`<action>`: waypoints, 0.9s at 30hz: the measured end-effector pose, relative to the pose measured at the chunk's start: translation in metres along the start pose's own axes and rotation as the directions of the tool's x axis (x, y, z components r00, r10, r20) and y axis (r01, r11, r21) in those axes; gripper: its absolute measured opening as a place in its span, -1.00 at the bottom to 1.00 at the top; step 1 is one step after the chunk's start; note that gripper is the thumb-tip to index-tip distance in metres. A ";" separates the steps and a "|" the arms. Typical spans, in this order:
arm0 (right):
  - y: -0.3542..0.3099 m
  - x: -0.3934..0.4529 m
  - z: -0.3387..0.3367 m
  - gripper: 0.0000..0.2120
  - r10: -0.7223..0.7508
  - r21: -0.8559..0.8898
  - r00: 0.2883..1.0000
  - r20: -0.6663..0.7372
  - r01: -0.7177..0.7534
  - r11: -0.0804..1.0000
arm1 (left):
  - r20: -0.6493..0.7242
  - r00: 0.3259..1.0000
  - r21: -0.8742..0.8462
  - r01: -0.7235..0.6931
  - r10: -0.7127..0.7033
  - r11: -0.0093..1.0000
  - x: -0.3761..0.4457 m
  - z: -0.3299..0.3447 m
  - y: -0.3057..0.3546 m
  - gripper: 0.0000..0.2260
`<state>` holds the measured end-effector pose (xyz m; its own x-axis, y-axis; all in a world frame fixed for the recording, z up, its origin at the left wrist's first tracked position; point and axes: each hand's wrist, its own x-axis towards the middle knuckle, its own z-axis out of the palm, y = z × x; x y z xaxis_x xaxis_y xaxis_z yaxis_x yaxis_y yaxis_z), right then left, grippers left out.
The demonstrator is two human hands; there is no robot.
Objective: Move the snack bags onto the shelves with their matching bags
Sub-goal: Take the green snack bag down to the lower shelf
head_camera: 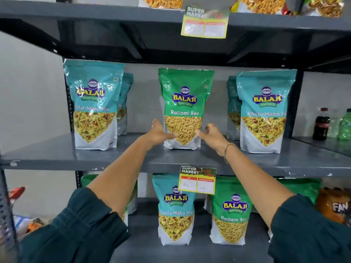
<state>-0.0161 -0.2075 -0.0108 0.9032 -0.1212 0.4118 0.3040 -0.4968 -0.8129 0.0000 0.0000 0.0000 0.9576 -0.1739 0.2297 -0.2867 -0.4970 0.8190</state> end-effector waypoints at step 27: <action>-0.063 -0.131 -0.017 -0.57 -0.114 0.386 0.994 -0.005 0.107 0.916 | -0.224 0.952 0.039 -0.207 0.210 0.978 -0.142 -0.038 0.024 -0.25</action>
<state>-0.1593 -0.1749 -0.0062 0.8612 -0.0684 0.5036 0.4919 -0.1367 -0.8598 -0.1421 0.0447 0.0068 0.8572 -0.0792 0.5089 -0.4796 -0.4828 0.7327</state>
